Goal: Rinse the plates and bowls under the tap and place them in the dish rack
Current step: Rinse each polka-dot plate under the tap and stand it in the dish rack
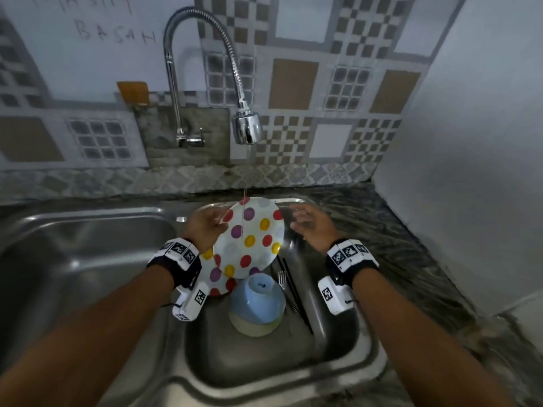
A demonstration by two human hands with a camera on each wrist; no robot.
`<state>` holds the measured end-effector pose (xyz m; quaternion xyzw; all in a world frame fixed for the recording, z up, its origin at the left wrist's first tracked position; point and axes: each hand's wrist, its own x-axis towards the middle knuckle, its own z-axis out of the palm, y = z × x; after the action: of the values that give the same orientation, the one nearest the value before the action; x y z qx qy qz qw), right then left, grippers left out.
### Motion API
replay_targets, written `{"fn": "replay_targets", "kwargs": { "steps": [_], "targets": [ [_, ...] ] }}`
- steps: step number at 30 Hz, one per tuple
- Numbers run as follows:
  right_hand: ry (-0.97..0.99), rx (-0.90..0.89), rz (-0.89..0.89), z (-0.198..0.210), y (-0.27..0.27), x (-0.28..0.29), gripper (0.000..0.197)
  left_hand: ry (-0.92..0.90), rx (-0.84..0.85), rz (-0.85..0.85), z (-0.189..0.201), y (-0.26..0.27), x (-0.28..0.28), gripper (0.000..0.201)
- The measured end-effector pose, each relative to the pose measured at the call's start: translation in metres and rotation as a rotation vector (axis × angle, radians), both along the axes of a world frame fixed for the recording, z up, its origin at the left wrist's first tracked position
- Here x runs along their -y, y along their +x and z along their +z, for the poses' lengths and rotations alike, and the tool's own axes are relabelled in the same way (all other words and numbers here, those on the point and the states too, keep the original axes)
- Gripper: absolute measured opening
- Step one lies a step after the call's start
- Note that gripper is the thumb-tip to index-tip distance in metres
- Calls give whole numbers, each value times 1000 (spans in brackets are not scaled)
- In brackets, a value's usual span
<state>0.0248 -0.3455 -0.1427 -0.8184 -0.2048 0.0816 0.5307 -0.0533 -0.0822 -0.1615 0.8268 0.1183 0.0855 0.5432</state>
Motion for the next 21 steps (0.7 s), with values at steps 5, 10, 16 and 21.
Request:
{"fn": "replay_targets", "kwargs": {
  "steps": [5,10,16,21],
  "targets": [
    [-192,9,166,-28,66,-30,43,199,-64,42,-21,21,3,37],
    [-335,12,238,-42,100,-59,44,128,-82,35,-47,32,-2,35],
    [-381,16,261,-62,119,-71,47,3,41,93,-67,40,-5,47],
    [-362,76,270,-70,125,-70,38,45,122,119,-72,35,-1,44]
  ]
}}
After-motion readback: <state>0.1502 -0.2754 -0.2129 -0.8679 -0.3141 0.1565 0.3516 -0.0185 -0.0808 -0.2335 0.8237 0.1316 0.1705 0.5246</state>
